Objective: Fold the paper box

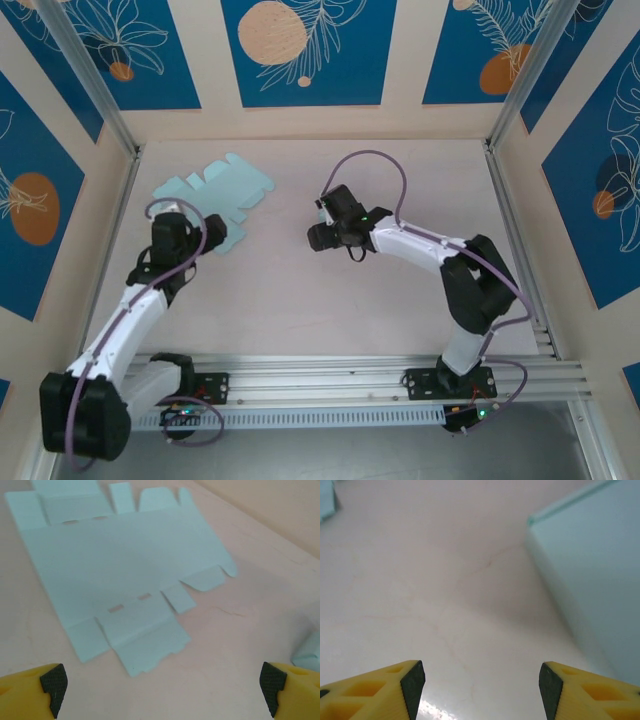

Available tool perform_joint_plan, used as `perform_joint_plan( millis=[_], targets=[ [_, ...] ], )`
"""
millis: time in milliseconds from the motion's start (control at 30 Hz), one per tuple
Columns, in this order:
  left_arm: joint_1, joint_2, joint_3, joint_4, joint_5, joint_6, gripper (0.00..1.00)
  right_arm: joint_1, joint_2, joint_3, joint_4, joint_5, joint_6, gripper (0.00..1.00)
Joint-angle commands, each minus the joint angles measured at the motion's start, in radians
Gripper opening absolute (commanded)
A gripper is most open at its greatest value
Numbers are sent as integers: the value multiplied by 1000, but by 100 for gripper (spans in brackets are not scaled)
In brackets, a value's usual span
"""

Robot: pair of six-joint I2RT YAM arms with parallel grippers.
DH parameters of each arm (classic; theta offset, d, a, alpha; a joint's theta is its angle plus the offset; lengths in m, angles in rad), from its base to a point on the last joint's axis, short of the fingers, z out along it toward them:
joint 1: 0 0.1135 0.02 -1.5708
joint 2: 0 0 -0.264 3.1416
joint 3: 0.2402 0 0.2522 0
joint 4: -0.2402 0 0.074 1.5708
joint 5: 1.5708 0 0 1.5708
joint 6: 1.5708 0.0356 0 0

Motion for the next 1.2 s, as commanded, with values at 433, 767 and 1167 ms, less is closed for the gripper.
perform_joint_plan(
  millis=[433, 767, 1167],
  targets=[
    [468, 334, 8, 249, 397, -61, 100, -142, 117, 15, -30, -19, 69, 63],
    [494, 506, 176, 236, 428, 28, 100, -251, 152, 22, 52, -119, 71, 63],
    [560, 894, 576, 146, 585, 50, 85, -186, -52, -95, 97, -141, 78, 80]
  ],
)
